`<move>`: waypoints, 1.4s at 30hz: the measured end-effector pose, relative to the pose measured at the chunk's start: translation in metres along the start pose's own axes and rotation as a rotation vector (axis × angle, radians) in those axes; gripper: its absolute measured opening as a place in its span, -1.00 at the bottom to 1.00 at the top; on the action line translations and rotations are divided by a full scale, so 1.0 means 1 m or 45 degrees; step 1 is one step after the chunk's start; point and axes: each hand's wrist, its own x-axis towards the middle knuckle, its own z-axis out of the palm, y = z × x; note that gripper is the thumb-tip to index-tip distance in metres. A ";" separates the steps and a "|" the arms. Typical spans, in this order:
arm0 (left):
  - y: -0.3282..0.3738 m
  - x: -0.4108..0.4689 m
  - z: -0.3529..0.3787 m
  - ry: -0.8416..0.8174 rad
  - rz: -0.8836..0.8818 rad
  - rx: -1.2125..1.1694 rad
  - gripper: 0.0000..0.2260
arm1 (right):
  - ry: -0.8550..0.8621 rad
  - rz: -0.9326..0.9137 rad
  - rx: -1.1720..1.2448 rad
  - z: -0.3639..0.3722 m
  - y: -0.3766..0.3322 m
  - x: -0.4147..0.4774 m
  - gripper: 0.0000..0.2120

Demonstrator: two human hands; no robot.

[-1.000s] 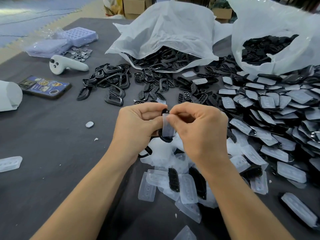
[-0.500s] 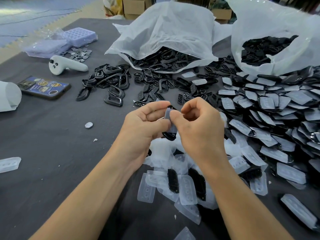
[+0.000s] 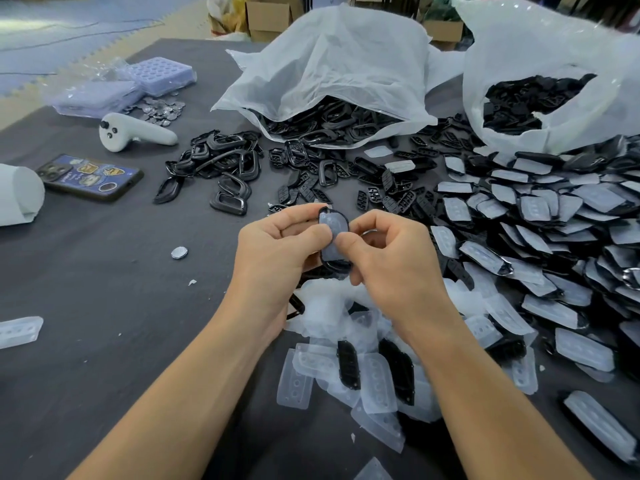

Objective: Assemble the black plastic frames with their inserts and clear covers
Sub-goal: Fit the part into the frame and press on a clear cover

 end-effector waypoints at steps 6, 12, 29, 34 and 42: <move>0.004 0.002 -0.005 0.092 0.070 0.219 -0.83 | 0.003 -0.086 -0.149 0.001 0.000 -0.004 -0.86; 0.005 0.000 -0.004 0.078 0.030 0.175 -0.79 | -0.024 -0.093 -0.143 0.003 -0.002 -0.004 -0.87; 0.009 0.001 -0.009 -0.099 0.045 0.278 -0.82 | -0.070 -0.123 -0.120 -0.002 -0.005 -0.003 -0.88; 0.008 0.003 -0.010 -0.083 -0.019 0.209 -0.81 | -0.081 -0.082 -0.093 -0.001 -0.004 -0.003 -0.89; 0.008 0.004 -0.009 0.028 0.025 0.433 -0.87 | -0.062 -0.096 -0.117 -0.005 -0.004 -0.003 -0.84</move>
